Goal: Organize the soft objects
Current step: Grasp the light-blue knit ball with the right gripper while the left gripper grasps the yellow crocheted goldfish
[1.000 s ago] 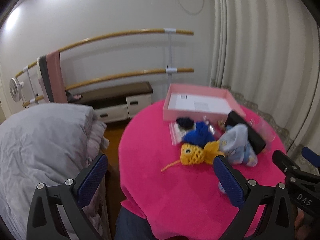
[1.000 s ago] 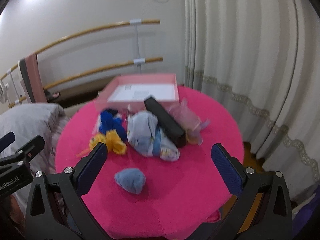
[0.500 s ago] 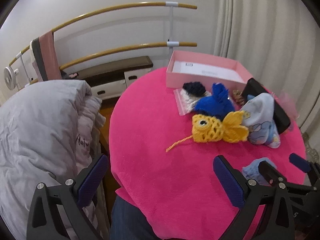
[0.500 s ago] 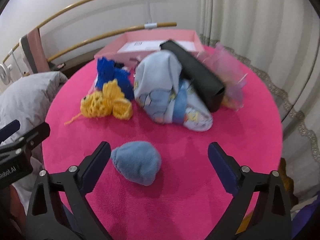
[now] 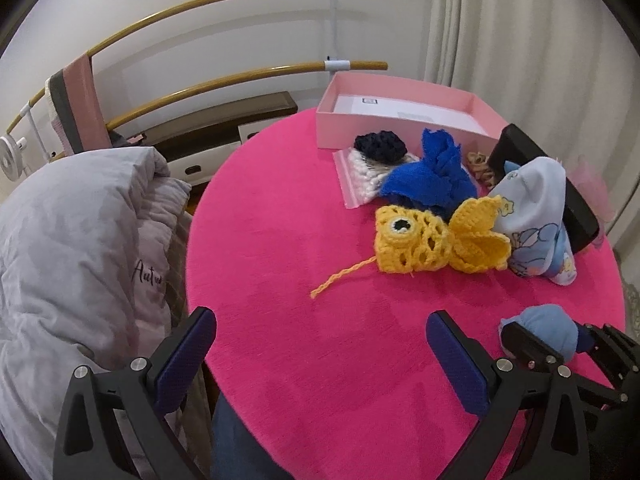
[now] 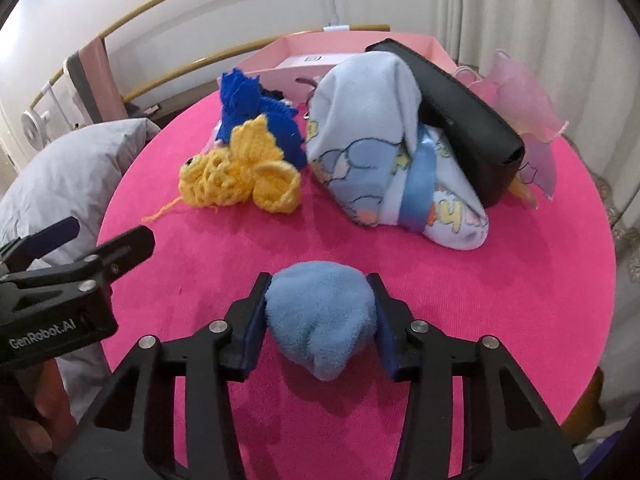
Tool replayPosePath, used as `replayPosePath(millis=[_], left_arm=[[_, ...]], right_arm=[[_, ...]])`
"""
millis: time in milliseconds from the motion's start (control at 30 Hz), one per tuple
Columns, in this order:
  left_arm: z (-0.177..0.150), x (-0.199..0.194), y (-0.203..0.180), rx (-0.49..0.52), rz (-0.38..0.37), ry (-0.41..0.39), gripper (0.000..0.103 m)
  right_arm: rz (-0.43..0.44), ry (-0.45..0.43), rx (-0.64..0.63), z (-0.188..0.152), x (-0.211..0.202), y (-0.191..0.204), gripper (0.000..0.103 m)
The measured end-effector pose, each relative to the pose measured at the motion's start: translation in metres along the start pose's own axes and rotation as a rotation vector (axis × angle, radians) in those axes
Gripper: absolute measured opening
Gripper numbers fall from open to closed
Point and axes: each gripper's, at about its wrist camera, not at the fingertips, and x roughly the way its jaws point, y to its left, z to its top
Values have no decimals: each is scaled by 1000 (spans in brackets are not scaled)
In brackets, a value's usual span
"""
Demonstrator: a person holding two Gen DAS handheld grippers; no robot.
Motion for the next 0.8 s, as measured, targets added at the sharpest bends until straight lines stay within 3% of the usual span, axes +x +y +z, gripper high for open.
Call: replayPosePath(millis=[433,633,733,800], left_arm=[[26,44,-35,35,-56,27,103],[45,76,-40,20,-48,41,101],[47,91,-33,-31,-139,75,79],[48,94,-33,-32,-152,72,66]], right_arm=[[-23,5,33,14,0,-41,43],[-19,11,36,18,0,-50,43],[-16,13,35,19,0,-52,43],[-14,13,37,19,-1,-54,43]])
